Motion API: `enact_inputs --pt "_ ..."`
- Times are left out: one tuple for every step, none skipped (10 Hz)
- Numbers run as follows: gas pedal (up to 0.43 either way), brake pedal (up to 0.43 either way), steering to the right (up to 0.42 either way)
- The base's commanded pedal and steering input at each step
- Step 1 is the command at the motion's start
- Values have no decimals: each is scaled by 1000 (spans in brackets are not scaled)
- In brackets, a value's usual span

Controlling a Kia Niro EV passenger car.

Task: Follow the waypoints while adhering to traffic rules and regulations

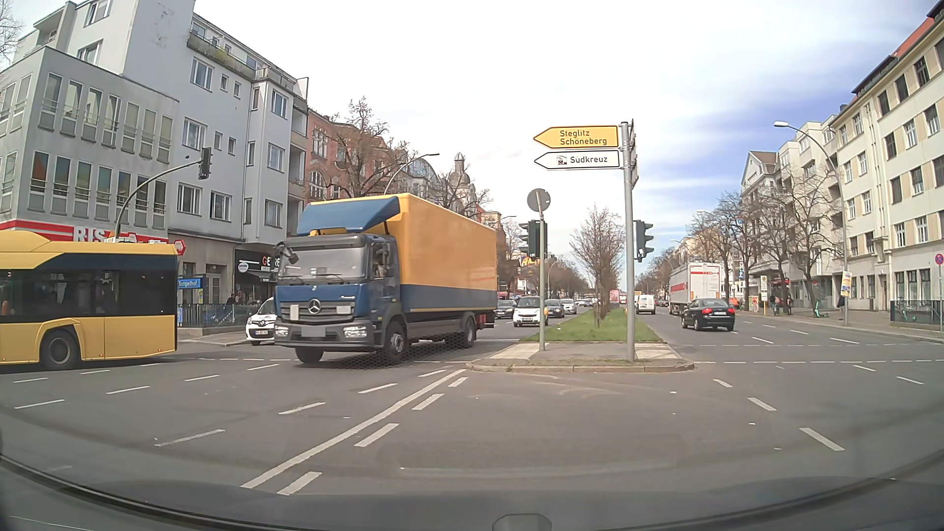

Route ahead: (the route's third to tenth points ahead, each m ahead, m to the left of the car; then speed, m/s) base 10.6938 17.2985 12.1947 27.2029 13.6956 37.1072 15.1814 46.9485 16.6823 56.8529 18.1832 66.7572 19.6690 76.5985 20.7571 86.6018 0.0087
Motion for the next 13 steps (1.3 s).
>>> enact_inputs --pt "0 287 -707" --pt "0 287 -707" --pt "0 287 -707" --pt "0 287 -707" --pt "0 287 -707" --pt "0 287 -707" --pt "0 287 -707" --pt "0 287 -707" --pt "0 287 -707" --pt "0 287 -707" --pt "0 287 -707" --pt "0 287 -707" --pt "0 293 -707"
